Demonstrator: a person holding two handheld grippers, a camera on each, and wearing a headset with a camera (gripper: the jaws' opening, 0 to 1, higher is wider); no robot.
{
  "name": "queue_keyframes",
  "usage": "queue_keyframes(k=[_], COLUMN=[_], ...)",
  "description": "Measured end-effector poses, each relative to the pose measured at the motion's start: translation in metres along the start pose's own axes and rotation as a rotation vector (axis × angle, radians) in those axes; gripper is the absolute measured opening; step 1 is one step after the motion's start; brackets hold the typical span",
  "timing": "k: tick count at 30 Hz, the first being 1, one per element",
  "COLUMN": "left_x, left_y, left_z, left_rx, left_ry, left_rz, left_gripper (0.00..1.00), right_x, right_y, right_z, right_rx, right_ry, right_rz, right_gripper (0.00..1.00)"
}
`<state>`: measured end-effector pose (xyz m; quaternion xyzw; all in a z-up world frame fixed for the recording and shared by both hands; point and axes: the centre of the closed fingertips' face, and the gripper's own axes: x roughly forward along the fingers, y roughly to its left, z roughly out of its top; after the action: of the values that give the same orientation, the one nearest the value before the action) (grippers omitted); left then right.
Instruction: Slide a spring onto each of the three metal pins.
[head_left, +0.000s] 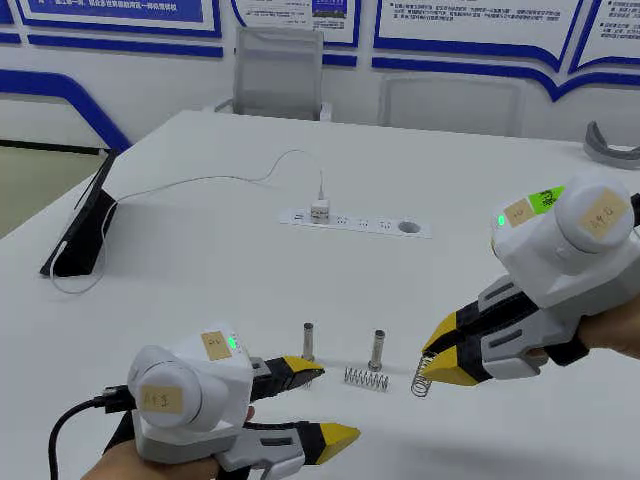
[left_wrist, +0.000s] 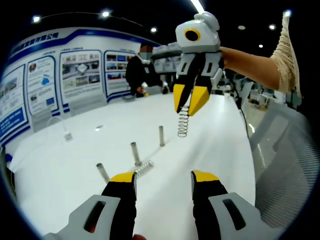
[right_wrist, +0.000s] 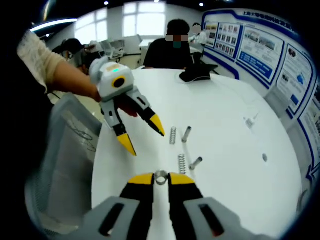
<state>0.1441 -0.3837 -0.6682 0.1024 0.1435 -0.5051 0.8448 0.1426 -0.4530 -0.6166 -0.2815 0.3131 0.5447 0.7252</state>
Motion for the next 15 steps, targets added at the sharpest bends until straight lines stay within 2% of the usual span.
queue_keyframes(k=[7,15], left_x=[-0.006,-0.008], left_y=[0.007,0.01], left_z=[-0.005,-0.007], left_rx=[-0.023,-0.032], left_ry=[0.006,0.009], left_rz=[0.029,0.041], left_gripper=[0.49,0.51], right_x=[-0.013,-0.025], right_y=[-0.016,-0.039], right_z=[-0.005,-0.013], right_rx=[0.03,0.068], right_ry=[-0.004,-0.003], right_rz=[-0.048,-0.116], right_gripper=[0.12,0.12])
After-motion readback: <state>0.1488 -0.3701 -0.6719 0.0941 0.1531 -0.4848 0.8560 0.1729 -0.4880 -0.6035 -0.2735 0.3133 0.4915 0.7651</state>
